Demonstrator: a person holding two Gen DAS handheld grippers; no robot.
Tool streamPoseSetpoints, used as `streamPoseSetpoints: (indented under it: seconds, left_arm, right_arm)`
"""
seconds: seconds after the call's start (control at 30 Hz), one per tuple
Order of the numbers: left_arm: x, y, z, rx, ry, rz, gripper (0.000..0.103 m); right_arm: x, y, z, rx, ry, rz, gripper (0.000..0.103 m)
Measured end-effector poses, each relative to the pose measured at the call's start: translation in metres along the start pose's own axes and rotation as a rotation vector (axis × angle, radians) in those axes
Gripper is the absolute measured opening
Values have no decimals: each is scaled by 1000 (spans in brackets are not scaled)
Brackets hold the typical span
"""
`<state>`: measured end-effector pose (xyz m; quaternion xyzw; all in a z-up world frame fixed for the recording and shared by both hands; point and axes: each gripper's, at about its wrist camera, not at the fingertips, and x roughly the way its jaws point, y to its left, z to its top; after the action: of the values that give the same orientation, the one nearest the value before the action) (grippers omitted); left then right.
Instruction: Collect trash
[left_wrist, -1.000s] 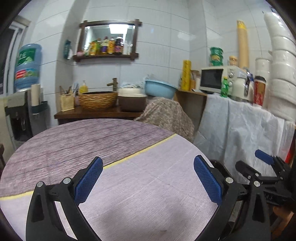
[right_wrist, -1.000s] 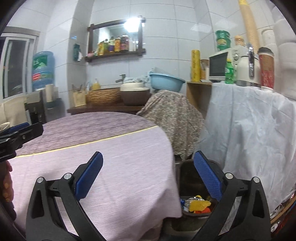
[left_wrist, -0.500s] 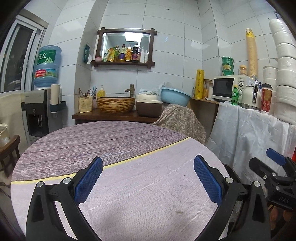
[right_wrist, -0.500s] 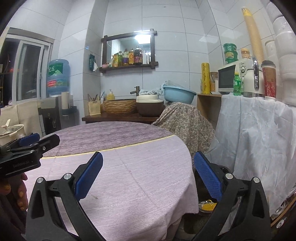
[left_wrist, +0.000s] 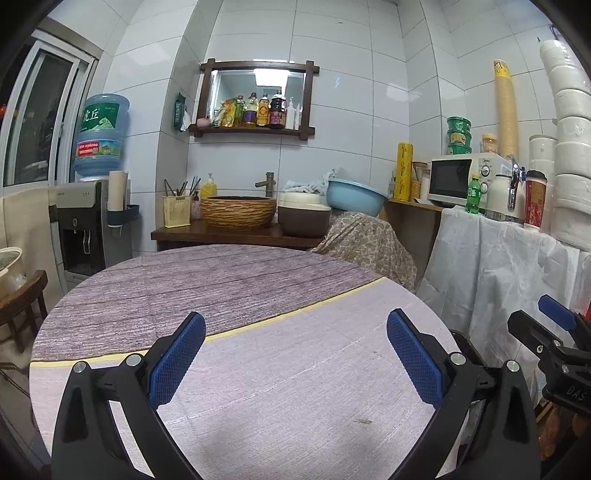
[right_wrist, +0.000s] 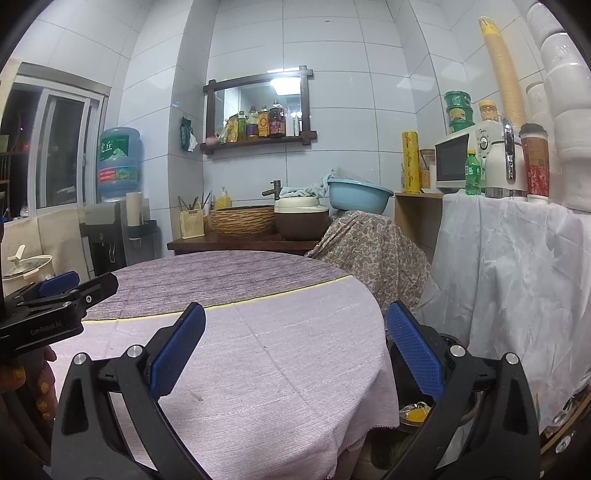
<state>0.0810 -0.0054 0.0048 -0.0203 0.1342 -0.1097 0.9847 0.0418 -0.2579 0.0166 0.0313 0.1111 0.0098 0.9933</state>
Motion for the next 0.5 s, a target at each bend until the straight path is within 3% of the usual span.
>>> streamPoseSetpoints:
  seconds: [0.5]
  left_arm:
    - [2,5,0,3,12,9,97]
  right_arm:
    - [2,-4,-1,13,9,-2,97]
